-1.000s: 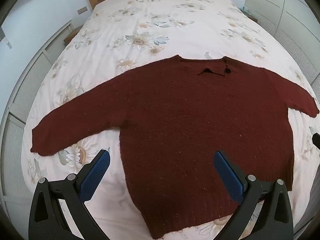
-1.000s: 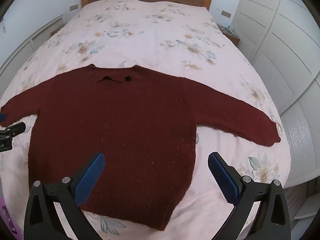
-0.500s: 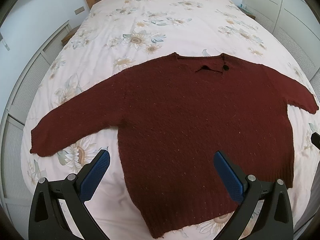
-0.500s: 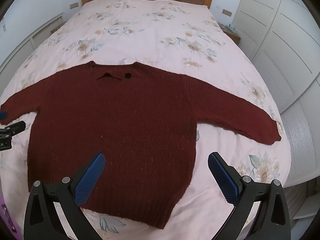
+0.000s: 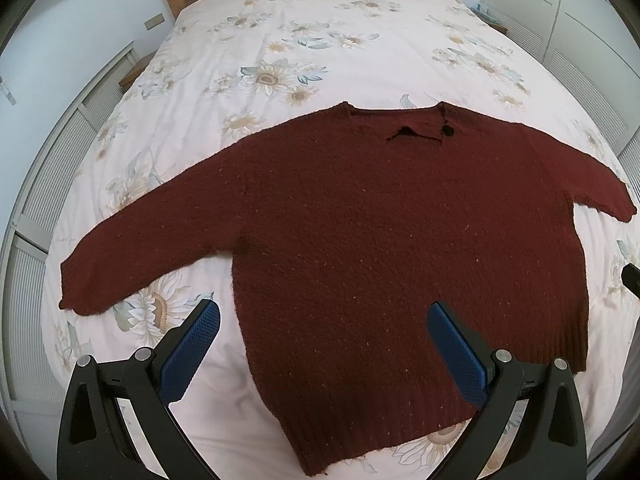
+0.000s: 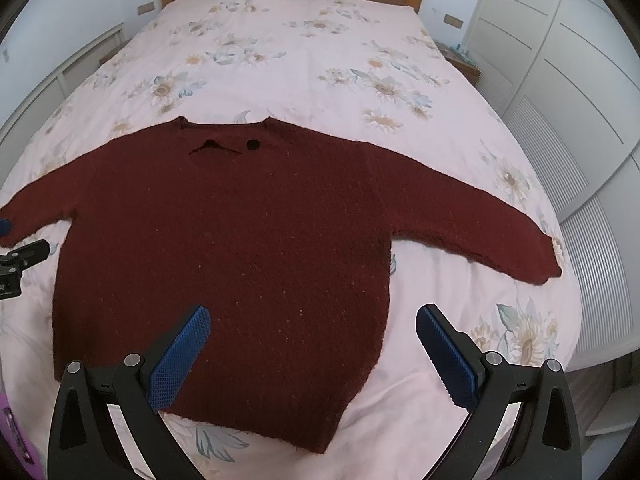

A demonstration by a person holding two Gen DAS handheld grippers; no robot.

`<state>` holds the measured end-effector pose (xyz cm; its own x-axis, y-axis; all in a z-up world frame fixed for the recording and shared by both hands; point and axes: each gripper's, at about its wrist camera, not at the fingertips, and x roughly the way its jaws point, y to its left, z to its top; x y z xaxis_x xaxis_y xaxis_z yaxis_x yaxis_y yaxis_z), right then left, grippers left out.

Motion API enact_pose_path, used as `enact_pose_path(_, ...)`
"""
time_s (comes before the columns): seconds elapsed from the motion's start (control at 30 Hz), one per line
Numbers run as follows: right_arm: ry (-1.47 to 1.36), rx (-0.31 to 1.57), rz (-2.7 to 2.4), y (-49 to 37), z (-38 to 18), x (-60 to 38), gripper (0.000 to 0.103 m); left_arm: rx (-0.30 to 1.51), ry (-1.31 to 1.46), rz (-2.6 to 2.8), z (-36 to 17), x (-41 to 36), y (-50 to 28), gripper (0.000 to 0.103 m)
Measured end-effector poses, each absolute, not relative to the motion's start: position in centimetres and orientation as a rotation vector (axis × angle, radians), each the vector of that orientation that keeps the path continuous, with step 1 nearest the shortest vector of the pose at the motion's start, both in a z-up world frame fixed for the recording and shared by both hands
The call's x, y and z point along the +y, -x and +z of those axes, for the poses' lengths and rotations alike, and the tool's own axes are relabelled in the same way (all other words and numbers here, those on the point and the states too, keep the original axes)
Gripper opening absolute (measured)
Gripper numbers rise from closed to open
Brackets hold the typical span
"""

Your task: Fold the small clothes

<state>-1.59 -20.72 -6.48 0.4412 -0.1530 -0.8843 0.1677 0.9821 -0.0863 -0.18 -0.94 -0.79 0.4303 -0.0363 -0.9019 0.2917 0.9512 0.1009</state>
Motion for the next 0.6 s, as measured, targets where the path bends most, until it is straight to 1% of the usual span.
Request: enact_pose_path(0.6, 0.001, 1.099, -0.208, 1.80, -6.14, -21.02, 0.103, 1.109, -0.278, -0.213, -0.87, -1.16, 0.19, 0.102)
